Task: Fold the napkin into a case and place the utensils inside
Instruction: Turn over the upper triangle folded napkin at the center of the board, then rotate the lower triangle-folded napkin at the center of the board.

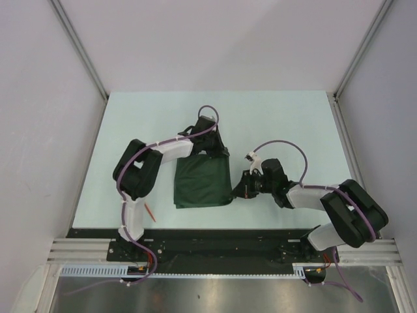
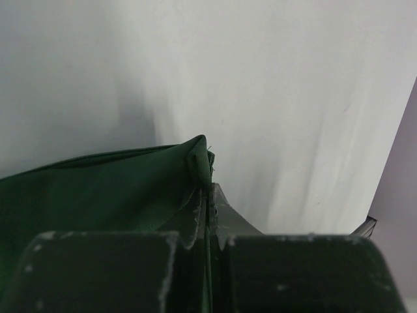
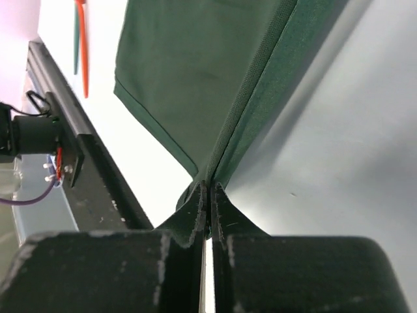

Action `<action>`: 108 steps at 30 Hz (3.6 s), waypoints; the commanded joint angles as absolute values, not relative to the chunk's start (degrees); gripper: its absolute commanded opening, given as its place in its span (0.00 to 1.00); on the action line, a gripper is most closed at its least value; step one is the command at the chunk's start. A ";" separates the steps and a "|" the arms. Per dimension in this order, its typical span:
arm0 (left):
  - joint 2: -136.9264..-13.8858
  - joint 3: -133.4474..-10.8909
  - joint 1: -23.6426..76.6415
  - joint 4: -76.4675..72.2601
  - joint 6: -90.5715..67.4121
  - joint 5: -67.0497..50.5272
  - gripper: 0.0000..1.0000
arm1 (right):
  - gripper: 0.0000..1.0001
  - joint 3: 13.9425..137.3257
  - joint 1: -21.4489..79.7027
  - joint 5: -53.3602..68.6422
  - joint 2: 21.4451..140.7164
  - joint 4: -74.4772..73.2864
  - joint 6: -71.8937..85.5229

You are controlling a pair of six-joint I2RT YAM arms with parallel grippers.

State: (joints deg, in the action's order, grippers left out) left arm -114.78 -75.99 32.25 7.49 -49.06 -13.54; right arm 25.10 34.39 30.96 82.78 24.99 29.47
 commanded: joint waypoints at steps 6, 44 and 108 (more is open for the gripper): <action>-120.85 -88.24 33.31 -4.13 -46.86 -7.11 0.21 | 0.05 20.39 32.61 31.31 74.38 9.25 30.14; -92.46 -55.98 59.59 11.16 -29.71 -6.68 0.63 | 0.24 21.54 27.51 31.73 69.70 3.16 38.32; -71.56 -46.94 35.71 14.94 -34.63 -16.34 0.45 | 0.20 28.04 35.59 34.19 73.38 5.62 39.02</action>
